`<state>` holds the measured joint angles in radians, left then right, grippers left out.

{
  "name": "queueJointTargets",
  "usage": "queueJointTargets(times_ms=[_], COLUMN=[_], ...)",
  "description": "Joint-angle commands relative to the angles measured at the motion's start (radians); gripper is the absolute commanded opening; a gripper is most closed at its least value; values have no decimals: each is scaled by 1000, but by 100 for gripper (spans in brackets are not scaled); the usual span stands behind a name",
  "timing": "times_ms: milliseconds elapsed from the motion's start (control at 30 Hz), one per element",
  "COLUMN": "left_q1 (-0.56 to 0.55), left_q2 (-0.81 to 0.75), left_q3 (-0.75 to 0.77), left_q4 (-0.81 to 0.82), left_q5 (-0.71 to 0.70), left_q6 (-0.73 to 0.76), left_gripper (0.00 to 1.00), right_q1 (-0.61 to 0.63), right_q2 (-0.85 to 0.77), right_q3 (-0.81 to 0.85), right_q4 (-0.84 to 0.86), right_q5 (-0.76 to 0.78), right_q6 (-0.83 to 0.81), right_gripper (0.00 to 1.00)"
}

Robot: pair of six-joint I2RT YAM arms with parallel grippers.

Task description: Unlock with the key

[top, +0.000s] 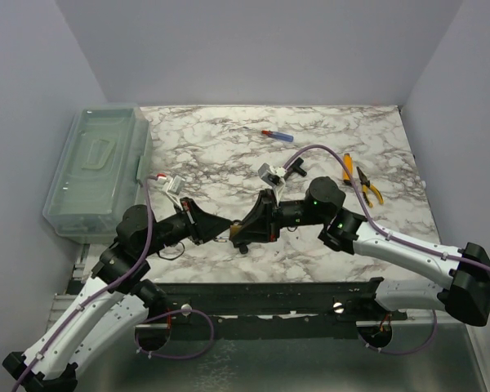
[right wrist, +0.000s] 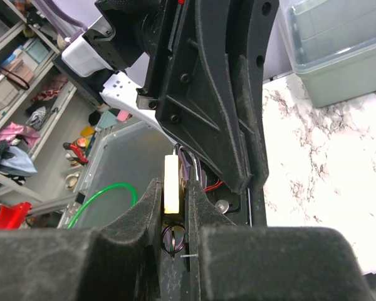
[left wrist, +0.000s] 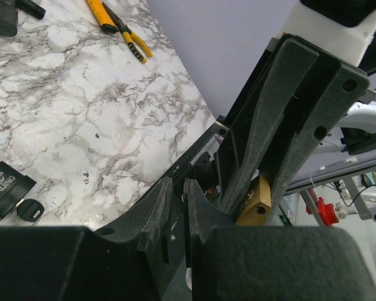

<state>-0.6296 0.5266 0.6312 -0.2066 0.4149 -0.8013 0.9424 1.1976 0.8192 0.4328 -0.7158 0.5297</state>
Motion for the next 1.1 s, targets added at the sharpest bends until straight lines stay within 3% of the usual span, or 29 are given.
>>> queueJointTargets(times_ms=[0,533,800,1067], left_q1=[1,1,1,1], left_q2=[-38,-48,-62,-58], left_q3=[-17,-30,-19,-18], left_q4=[21,16,-37,-45], left_q5=[44,56,-5,-21], left_q6=[-34,-53,-30,-27], left_gripper=[18,19,25,24], right_q1=[1,1,-1,-1], right_q2=[0,5,-19,-16], right_q3=[44,48,47,47], right_q4=[63,115,129,155], right_q5=[28,89,47,-16], right_q6=[-11,-12,-6,10], right_gripper=[0,0,0,0])
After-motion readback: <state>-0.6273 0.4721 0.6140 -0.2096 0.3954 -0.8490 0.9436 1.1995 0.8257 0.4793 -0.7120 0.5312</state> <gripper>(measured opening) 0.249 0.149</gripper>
